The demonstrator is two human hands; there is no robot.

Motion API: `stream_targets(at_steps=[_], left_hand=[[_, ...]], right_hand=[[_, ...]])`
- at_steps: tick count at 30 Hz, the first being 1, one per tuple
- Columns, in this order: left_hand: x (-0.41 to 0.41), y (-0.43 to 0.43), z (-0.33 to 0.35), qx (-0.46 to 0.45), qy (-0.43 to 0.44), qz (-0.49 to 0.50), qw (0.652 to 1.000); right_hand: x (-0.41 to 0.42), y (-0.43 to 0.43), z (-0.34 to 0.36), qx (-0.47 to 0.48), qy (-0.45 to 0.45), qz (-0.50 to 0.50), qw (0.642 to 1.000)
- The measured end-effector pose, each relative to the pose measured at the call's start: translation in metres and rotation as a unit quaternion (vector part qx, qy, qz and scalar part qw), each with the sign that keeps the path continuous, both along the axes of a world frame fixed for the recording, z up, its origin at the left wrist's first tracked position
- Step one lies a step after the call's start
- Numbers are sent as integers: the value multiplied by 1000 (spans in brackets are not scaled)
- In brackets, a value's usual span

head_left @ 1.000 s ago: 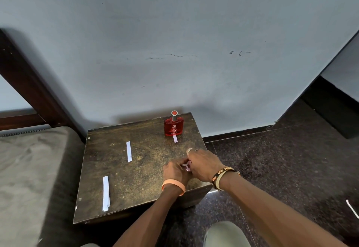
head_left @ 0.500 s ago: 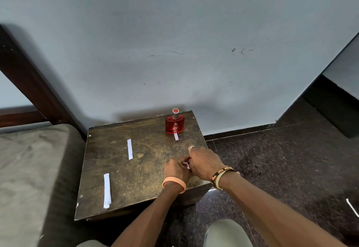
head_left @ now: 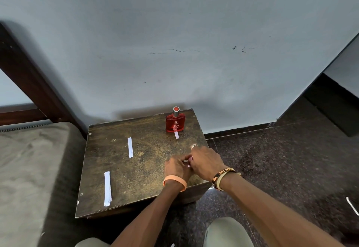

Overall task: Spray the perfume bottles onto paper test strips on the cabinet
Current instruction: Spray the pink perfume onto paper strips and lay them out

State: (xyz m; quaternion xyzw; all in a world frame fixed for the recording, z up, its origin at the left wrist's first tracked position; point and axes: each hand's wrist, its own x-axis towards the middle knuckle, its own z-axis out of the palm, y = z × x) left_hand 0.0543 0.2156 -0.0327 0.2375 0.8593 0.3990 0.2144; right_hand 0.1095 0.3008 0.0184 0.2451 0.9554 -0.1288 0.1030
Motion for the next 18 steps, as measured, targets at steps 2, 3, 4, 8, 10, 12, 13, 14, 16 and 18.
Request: stream_targets(at_steps=[2,3,4,8,10,12,13,14,16,18], left_hand=[[-1,0,-1,2,-12,-2,1000],[-1,0,-1,5,-20,-4,1000],[-1,0,-1,4,-27,-8,1000],[0,1,-3,13,-42,0,999],[0,0,-2,14,-34,3,999],[0,-1,0,13,-43,5,999],[0,-1,-1,11,-44,3,999],[0,-1,-1,11,-45,2,999],[1,-2,0,11,-32,-1,999],[1,-2,2,15,-27,1,1000]], right_hand=[[1,1,-1,-8,-4,2,1000],[1,2,-1,-8,-5,0,1000],[1,3,-1,-5,-8,-7,1000],[4,7,0,-29,-13,-21,999],[5,7,-2,-38,-4,-13,999],[6,6,-3,-13,7,-12,1000],[7,5,-3,2,10,-9,1000],[7,4,-3,4,12,-6,1000],[6,4,-3,-24,18,1,1000],[5,6,-3,-32,31,2,999]])
